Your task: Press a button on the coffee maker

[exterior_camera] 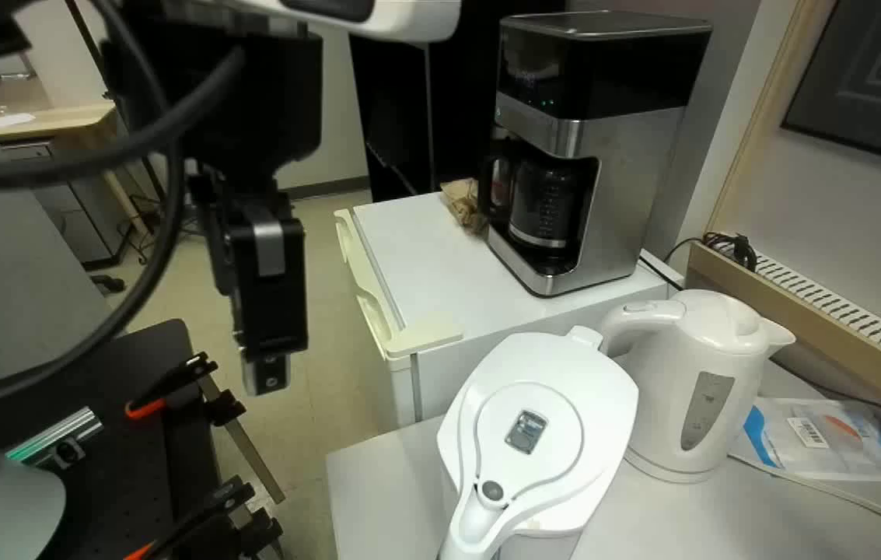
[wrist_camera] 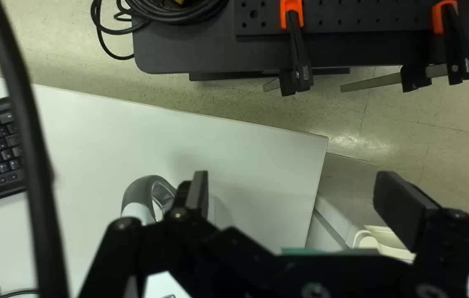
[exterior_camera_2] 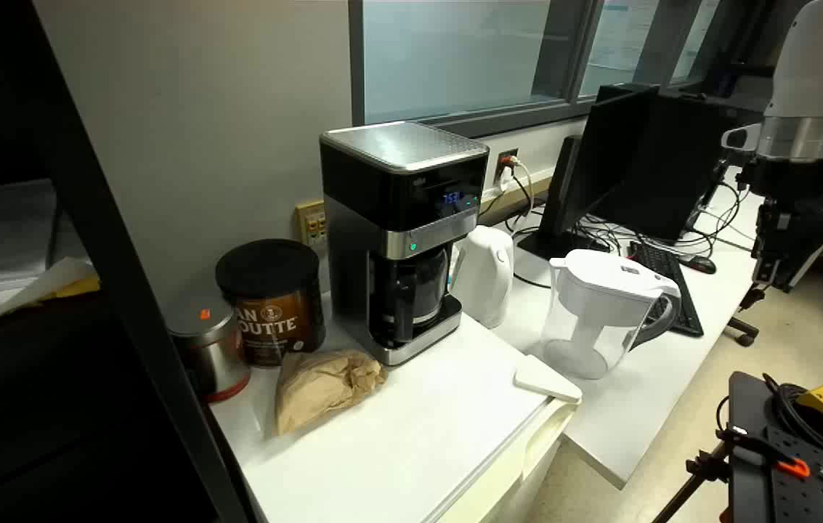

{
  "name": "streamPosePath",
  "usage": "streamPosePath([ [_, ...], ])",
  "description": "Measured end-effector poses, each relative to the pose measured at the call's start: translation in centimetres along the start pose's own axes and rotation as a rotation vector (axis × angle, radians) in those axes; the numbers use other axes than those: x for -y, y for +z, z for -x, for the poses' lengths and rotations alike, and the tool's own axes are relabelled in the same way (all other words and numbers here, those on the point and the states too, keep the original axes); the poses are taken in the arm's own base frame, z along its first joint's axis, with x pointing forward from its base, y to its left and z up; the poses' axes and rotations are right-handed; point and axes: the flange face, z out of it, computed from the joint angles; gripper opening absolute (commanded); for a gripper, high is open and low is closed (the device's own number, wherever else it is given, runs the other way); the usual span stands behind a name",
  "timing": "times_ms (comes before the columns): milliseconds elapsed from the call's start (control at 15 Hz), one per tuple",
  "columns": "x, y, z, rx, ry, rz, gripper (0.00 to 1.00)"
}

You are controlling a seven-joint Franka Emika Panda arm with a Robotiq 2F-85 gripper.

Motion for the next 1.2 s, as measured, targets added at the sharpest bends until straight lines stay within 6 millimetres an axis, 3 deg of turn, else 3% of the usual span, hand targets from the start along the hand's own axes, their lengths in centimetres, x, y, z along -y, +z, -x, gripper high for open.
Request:
streamPosePath([
  [667,0.3,-0.1,-0.2,-0.003,-0.007,0.007,1.00],
  [1200,5.3,-1.0,-3.1,-0.107,-0.171,0.162,1.00],
])
